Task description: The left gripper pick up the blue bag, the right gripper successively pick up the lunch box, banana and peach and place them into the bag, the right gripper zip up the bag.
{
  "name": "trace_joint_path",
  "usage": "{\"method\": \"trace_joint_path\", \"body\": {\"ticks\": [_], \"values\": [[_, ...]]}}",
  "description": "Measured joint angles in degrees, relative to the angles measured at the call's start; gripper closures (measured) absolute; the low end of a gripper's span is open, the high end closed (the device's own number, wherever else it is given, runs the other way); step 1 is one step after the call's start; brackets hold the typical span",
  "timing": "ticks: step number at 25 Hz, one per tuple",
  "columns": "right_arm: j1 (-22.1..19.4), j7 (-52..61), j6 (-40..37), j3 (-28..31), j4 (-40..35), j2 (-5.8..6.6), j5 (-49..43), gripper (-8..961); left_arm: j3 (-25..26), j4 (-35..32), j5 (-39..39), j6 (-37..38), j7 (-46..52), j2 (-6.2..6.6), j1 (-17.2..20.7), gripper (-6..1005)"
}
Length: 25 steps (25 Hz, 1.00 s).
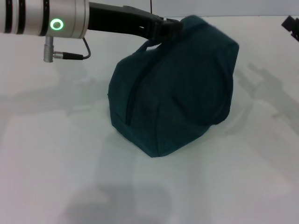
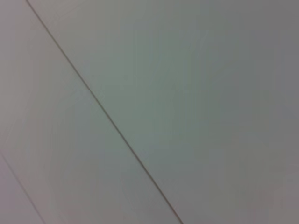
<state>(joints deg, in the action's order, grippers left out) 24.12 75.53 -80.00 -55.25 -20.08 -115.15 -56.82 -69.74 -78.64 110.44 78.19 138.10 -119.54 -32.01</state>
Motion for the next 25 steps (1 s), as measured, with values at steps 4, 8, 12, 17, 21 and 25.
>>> {"method": "trace_joint_path", "body": {"ticks": [4,8,12,17,21,25], "values": [[-1.57,-2.29,-1.14,-0.36,0.03,0.02,-0.47,366,2.34,3.51,-1.56,-1.96,-3.84,-0.04,0.19,902],[-2.97,-3.23,-2.72,-0.17,0.02,0.03,-0.51,214,3.63,5.55,-7.11,-1.84,-8.99,0.02,1.15,819],[-3.97,-4.57,-7.18,-0.13,-0.41,0.78,-0.61,161,3.76,4.89,-12.76,-0.29,-13.76,0.22,3.13,576],[-4.6,-5.53,-16.15,-0.45,-1.38,3.23,-3.5,95,6.11,4.13,-17.89,5.83,-21.44,0.19,6.67,374],[-6.06,-7.11,-24.11,-0.11,-5.43,4.81,-10.64,68,8.23,3.21,-19.91,12.76,-27.78,0.19,11.35,295],[-9.45,-11.44,-29.8,0.02,-11.14,5.08,-18.2,69,9.56,3.41,-21.17,20.19,-36.96,0.2,17.29,215]]}}
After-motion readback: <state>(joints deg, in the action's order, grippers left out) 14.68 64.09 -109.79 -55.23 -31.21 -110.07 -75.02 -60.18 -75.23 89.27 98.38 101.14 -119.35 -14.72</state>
